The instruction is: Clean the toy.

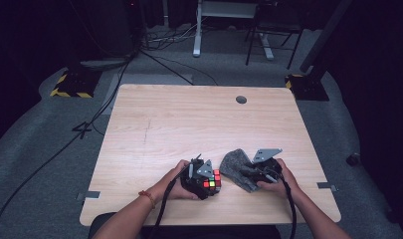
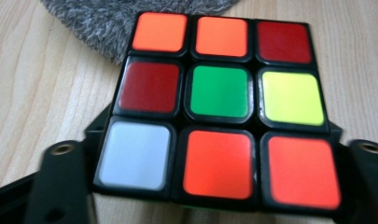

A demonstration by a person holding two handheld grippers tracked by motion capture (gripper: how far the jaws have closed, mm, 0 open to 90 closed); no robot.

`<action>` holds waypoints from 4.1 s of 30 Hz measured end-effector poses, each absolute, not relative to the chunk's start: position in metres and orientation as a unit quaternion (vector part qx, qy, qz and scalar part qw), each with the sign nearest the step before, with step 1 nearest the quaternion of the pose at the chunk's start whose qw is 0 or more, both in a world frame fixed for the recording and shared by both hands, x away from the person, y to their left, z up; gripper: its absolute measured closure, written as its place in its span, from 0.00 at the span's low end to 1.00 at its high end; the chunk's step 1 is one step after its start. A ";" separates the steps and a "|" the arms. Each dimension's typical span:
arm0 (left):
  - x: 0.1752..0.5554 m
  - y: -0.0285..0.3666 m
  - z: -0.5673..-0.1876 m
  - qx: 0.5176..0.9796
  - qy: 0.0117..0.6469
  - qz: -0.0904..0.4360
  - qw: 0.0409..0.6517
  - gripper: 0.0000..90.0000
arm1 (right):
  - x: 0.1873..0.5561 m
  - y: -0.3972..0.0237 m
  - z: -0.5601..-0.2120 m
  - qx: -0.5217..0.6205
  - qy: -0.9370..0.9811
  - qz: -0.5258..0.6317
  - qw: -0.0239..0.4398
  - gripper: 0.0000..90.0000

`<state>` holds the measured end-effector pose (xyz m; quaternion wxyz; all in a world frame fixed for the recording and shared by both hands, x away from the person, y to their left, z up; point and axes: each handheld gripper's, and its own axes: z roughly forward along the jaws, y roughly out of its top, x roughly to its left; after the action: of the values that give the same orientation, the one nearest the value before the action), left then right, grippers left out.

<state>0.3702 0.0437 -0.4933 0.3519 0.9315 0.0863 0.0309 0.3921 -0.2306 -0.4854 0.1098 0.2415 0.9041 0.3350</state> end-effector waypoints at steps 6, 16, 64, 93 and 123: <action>0.371 0.046 -0.490 0.931 0.084 0.045 0.352 0.37 | 0.390 -0.230 -0.483 0.229 0.906 0.335 0.118 0.86; 0.370 0.044 -0.479 0.932 0.081 0.071 0.346 0.37 | 0.373 -0.229 -0.449 0.197 0.881 0.414 0.114 0.86; 0.361 0.045 -0.450 0.914 0.068 0.097 0.388 0.37 | 0.362 -0.201 -0.454 0.157 0.886 0.433 0.047 0.87; 0.354 0.043 -0.445 0.920 0.048 0.113 0.372 0.37 | 0.363 -0.201 -0.450 0.190 0.878 0.426 0.107 0.87; 0.356 0.045 -0.438 0.909 0.061 0.107 0.398 0.37 | 0.354 -0.194 -0.449 0.164 0.866 0.464 0.092 0.87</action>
<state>0.3557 0.0451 -0.4379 0.3984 0.9089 0.0608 0.1069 0.3539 -0.1938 -0.4494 0.0921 0.1644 0.8656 0.4639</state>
